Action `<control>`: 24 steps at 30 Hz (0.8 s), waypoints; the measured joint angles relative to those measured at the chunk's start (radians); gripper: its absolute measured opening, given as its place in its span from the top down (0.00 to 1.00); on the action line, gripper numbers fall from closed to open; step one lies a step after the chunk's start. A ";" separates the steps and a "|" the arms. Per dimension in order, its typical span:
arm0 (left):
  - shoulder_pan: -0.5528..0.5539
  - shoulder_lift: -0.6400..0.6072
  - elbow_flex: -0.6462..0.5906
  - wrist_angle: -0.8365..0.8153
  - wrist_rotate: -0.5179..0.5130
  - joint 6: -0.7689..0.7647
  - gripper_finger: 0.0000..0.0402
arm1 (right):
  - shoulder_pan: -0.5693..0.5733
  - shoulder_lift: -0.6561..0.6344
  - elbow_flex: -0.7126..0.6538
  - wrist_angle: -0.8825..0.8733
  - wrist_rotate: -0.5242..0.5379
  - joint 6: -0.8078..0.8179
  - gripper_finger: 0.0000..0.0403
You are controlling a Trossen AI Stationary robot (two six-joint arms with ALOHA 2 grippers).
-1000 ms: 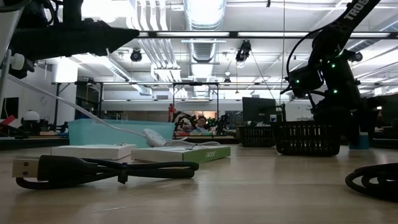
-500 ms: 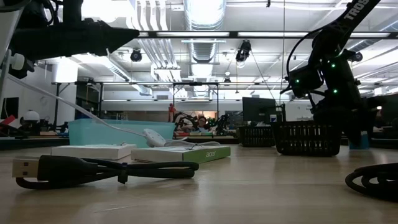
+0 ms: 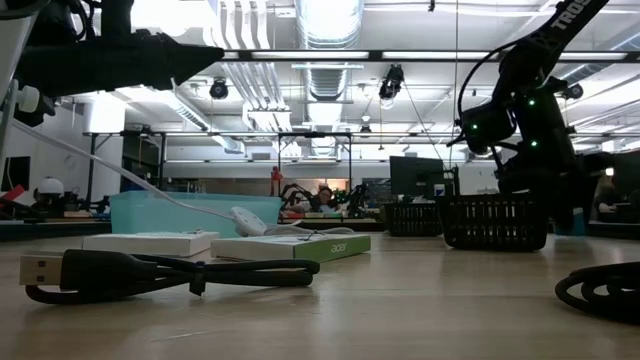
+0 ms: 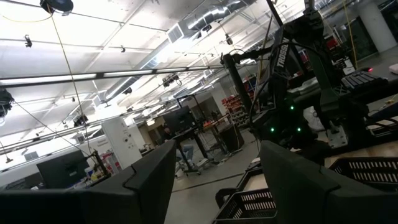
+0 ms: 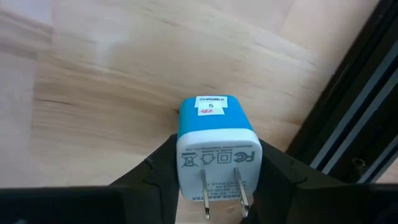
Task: Pick and place items into bin
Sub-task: Put the blue charger adapter into the top black bin
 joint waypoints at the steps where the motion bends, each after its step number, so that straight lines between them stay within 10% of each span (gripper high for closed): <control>1: 0.000 0.000 0.000 0.000 0.000 0.000 0.46 | 0.000 -0.001 0.007 -0.004 -0.004 0.000 0.66; 24: 0.000 0.000 0.000 0.000 0.000 0.000 0.46 | 0.068 -0.226 0.071 0.105 0.012 -0.010 0.66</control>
